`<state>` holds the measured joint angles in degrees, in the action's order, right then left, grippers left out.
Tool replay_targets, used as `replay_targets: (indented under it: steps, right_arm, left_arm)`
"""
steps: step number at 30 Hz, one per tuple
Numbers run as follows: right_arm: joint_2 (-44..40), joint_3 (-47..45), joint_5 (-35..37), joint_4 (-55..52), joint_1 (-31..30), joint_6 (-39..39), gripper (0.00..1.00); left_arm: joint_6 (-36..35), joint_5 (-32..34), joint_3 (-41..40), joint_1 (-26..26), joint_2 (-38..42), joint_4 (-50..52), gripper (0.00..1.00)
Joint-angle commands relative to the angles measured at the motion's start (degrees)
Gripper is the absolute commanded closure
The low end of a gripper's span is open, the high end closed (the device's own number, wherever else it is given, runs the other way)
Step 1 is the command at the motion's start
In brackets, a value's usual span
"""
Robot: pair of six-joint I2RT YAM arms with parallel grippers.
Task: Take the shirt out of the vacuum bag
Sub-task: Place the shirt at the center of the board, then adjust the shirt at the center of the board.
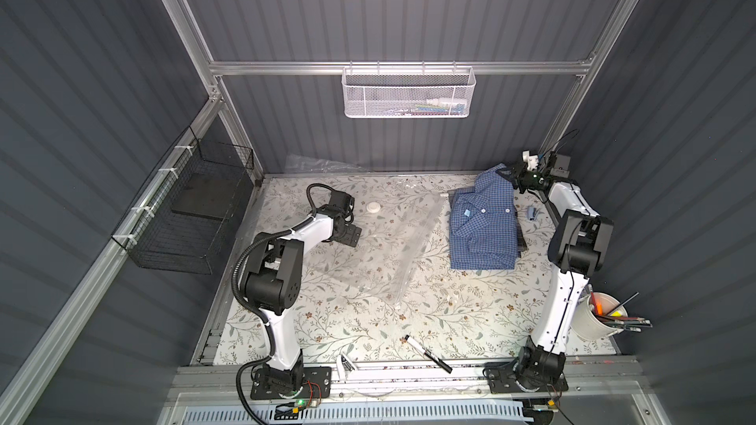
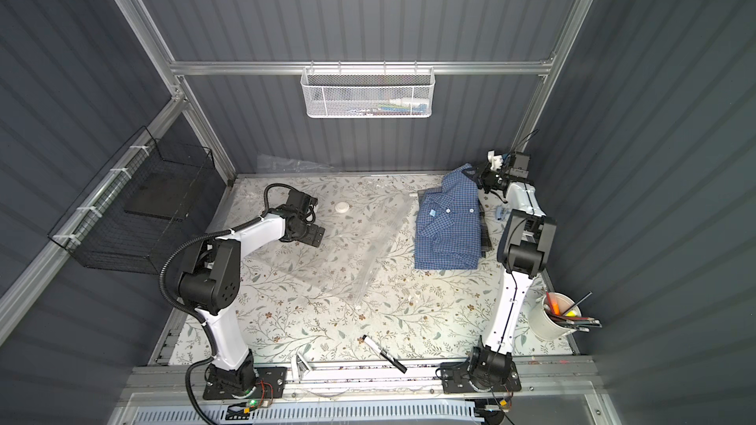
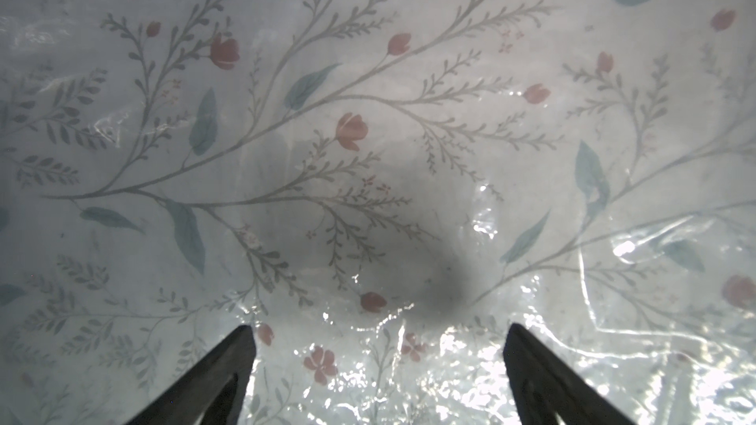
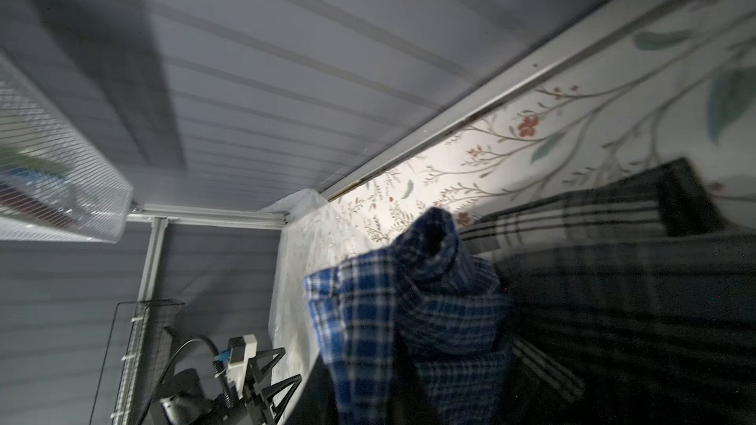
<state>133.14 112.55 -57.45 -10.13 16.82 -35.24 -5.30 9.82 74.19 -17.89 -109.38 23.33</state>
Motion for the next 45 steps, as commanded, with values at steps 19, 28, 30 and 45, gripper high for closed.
replay_targets:
  steps: [19, 28, 30, 45]
  right_arm:
    - [6.5, 10.3, 17.4, -15.7, -0.9, 15.3, 0.09]
    - [-11.0, -3.9, 36.8, -19.6, -2.1, 23.1, 0.01]
    - [-14.8, -7.4, 37.4, -19.2, -2.2, 23.6, 0.01]
    - [-31.2, -35.2, 32.6, -16.6, -4.0, 25.6, 0.11]
  left_arm:
    - [-0.5, 0.4, 0.4, 0.3, 0.5, 2.6, 0.04]
    - [-0.1, -0.2, -1.3, 0.3, 1.5, 0.4, 0.04]
    - [-0.1, -0.3, -0.5, 0.3, 1.8, 0.5, 0.04]
    - [2.3, -22.0, 25.7, -7.7, 0.4, 4.9, 0.01]
